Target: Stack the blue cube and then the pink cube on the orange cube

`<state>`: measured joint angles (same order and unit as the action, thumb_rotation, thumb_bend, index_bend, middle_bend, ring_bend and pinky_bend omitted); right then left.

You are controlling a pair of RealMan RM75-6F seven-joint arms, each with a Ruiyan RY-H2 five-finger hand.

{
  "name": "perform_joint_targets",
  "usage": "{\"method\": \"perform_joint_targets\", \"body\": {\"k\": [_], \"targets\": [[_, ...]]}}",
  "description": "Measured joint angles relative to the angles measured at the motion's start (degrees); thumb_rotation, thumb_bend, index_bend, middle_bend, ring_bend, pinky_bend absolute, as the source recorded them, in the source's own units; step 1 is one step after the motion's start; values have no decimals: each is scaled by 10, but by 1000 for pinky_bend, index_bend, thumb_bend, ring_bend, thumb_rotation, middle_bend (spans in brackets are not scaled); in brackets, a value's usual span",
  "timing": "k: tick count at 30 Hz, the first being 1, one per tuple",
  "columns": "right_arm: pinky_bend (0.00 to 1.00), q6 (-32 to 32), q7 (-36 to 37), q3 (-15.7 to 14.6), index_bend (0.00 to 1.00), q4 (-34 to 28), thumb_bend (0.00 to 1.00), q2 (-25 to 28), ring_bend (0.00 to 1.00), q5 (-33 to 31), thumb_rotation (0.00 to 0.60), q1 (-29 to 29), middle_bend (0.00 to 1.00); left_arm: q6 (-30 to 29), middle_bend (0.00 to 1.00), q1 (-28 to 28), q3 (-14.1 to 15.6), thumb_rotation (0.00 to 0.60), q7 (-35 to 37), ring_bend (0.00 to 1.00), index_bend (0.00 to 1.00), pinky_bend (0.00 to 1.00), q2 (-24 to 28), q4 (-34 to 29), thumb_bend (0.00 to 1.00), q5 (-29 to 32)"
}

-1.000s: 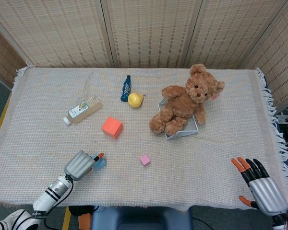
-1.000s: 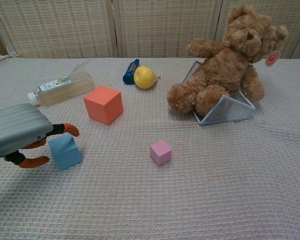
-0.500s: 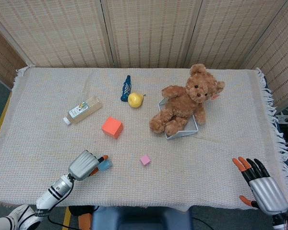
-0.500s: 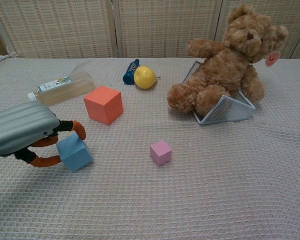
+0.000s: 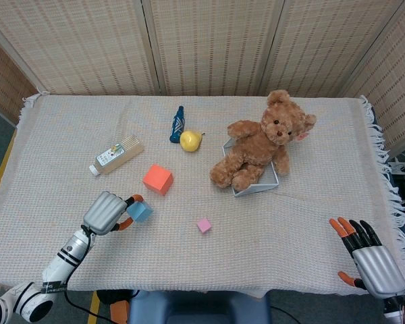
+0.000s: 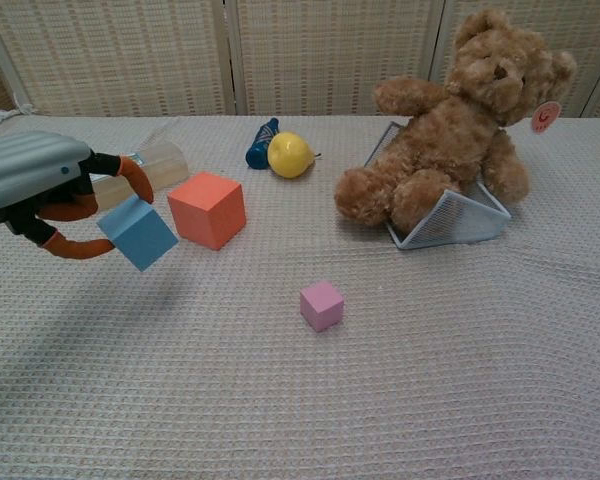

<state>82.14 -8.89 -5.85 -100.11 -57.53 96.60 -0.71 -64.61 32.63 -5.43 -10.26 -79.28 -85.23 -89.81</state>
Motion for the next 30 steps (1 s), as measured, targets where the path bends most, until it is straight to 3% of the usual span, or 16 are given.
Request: {"method": "perform_joint_targets", "body": {"k": [9, 19, 30], "targets": [[0, -8, -7, 9, 0, 0, 8, -3, 0, -21, 600, -4, 0, 37, 1000, 39, -46, 600, -93, 1000, 702, 1000, 16, -32, 306, 54], [0, -13, -12, 23, 0, -4, 8, -1, 0, -52, 600, -7, 0, 105, 1000, 118, -94, 600, -237, 1000, 709, 1000, -29, -20, 306, 191], [0, -5, 6, 27, 0, -5, 8, 11, 0, -59, 600, -4, 0, 125, 1000, 178, -106, 600, -311, 1000, 704, 1000, -75, 27, 304, 296]]}}
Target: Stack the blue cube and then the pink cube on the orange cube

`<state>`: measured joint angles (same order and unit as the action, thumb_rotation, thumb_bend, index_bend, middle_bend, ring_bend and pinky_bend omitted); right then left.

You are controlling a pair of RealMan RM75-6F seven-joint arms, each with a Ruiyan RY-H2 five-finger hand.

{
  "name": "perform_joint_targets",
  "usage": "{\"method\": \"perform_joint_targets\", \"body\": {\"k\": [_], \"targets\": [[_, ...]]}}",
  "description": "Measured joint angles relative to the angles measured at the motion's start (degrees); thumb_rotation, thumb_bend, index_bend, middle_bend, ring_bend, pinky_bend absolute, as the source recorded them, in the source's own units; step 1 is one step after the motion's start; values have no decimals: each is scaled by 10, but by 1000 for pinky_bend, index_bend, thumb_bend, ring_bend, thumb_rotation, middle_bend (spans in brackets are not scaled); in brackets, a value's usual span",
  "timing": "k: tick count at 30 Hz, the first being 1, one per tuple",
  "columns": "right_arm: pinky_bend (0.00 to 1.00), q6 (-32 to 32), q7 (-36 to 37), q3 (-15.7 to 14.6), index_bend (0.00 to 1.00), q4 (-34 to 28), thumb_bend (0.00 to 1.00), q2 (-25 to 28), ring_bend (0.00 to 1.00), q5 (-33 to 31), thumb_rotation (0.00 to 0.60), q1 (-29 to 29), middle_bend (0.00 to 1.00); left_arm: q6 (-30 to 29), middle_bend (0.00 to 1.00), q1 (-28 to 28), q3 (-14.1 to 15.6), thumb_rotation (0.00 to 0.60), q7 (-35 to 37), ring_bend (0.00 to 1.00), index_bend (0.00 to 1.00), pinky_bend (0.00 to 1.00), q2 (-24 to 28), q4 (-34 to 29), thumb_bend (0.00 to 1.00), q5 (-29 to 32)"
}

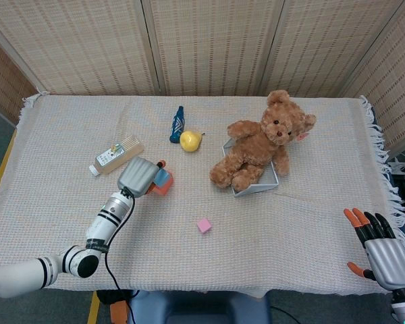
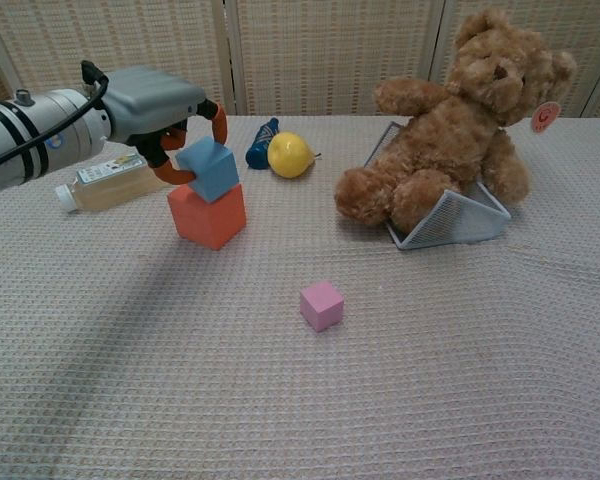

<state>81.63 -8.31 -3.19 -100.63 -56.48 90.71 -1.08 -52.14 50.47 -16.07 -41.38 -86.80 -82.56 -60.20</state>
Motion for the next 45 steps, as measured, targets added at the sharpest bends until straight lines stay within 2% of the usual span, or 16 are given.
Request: {"method": "perform_joint_targets", "body": {"k": [11, 30, 45], "targets": [[0, 0, 1, 3, 0, -1, 8, 2, 0, -7, 600, 0, 0, 2, 1000, 23, 13, 600, -5, 1000, 703, 1000, -4, 15, 303, 36], [0, -1, -9, 1, 0, -5, 10, 0, 0, -6, 600, 1, 0, -10, 1000, 44, 36, 600, -32, 1000, 354, 1000, 19, -16, 305, 102], [0, 1, -3, 1, 0, -6, 15, 4, 0, -4, 600, 2, 0, -28, 1000, 58, 49, 600, -37, 1000, 264, 1000, 21, -29, 305, 125]]}}
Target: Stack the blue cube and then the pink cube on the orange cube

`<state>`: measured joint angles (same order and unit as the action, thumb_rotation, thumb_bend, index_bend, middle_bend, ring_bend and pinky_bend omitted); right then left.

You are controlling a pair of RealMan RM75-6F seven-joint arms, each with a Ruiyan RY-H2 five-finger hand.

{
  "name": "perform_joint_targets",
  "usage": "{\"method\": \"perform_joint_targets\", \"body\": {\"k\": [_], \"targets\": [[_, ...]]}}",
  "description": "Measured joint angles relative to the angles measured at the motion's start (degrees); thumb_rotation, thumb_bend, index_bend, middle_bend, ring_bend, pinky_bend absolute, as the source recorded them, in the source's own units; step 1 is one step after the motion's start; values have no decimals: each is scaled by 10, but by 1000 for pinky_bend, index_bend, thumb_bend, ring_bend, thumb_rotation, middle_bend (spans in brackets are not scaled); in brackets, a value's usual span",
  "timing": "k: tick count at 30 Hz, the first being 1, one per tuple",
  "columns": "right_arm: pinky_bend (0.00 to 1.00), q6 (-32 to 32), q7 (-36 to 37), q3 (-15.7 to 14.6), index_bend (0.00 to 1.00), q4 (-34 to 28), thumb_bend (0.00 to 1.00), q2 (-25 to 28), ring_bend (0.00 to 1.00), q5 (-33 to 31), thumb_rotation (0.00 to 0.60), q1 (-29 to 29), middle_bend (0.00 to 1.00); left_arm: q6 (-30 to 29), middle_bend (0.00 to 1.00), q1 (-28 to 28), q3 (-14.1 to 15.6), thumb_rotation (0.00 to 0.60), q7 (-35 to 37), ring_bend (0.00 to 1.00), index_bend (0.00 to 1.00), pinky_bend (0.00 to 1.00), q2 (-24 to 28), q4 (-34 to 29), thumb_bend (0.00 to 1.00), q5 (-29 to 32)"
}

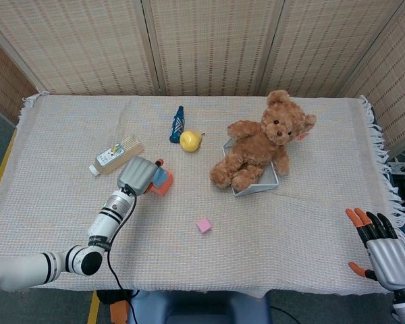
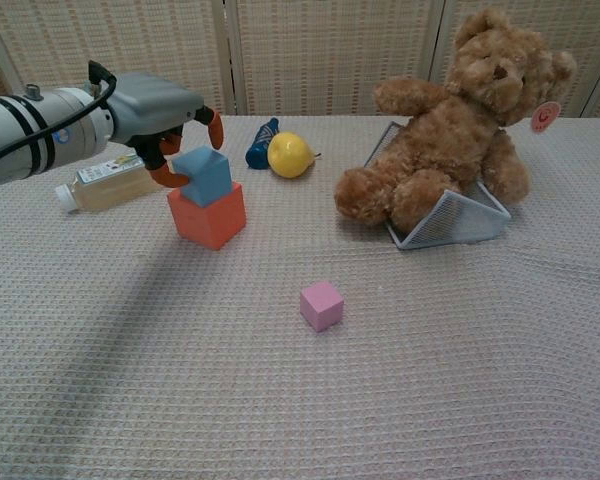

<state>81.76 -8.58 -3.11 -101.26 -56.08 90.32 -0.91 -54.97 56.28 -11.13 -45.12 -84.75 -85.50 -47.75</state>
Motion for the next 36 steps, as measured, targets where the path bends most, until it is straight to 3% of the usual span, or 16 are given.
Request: {"method": "perform_joint_targets", "body": {"k": [21, 36], "targets": [[0, 5, 6, 0, 0, -1, 19, 3, 0, 4, 600, 2, 0, -10, 1000, 9, 14, 600, 5, 1000, 239, 1000, -1, -10, 306, 12], [0, 10, 18, 0, 0, -1, 23, 9, 0, 6, 600, 4, 0, -27, 1000, 13, 12, 600, 16, 1000, 219, 1000, -38, 13, 304, 7]]}}
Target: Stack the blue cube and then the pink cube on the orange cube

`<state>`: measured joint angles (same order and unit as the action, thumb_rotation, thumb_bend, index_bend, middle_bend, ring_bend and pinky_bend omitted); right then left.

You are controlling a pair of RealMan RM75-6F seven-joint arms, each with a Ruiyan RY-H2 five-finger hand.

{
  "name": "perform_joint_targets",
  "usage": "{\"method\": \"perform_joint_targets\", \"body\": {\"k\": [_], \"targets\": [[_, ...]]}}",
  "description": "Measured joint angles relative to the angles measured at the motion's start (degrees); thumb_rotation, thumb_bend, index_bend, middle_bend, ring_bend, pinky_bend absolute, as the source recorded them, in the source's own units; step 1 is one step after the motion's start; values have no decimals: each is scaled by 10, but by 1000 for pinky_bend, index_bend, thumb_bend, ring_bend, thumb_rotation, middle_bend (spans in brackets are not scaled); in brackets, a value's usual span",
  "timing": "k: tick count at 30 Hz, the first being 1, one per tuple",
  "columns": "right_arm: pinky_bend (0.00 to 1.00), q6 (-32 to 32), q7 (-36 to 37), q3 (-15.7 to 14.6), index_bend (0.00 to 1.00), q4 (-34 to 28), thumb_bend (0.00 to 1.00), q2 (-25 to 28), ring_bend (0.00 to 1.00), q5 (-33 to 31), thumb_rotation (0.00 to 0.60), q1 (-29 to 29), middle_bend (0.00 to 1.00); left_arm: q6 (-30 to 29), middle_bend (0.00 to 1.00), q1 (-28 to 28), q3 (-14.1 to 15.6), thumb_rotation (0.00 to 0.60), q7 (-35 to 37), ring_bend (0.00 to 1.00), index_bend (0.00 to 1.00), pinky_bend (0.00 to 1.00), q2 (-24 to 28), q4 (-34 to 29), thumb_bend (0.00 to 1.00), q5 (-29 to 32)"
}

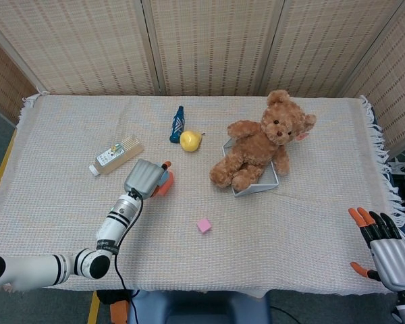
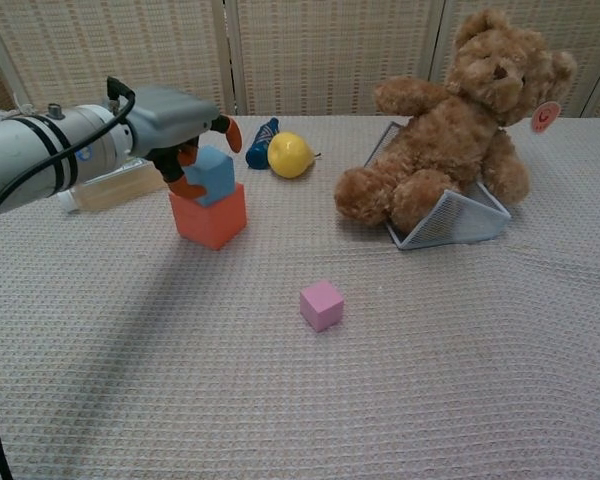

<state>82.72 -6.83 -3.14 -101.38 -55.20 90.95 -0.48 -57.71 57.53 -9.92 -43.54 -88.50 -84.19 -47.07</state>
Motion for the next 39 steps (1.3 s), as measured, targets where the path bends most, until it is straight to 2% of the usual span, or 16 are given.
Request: {"method": "perform_joint_targets", "body": {"k": [12, 24, 30, 34, 37, 39], "targets": [[0, -1, -1, 0, 0, 0, 25, 0, 0, 0, 600, 0, 0, -10, 1000, -2, -1, 600, 1, 1000, 218, 1000, -2, -6, 304, -8], [0, 5, -1, -4, 0, -1, 27, 0, 0, 12, 600, 3, 0, -33, 1000, -15, 15, 600, -9, 1000, 221, 1000, 20, -62, 303, -32], [0, 7, 4, -6, 0, 0, 27, 2, 0, 18, 600, 4, 0, -55, 1000, -47, 51, 600, 12, 1000, 227, 1000, 53, -128, 304, -98], [0, 1, -1, -9, 0, -1, 27, 0, 0, 23, 600, 2, 0, -57, 1000, -79, 100, 600, 47, 1000, 224, 1000, 76, -183, 299, -163], [0, 0, -3, -12, 0, -2, 27, -1, 0, 29, 600, 1, 0, -44, 1000, -96, 135, 600, 68, 1000, 224, 1000, 80, -199, 298, -199], [0, 0, -3, -14, 0, -3, 27, -1, 0, 34, 600, 1, 0, -38, 1000, -103, 148, 600, 72, 1000, 222, 1000, 76, -199, 296, -215]]}}
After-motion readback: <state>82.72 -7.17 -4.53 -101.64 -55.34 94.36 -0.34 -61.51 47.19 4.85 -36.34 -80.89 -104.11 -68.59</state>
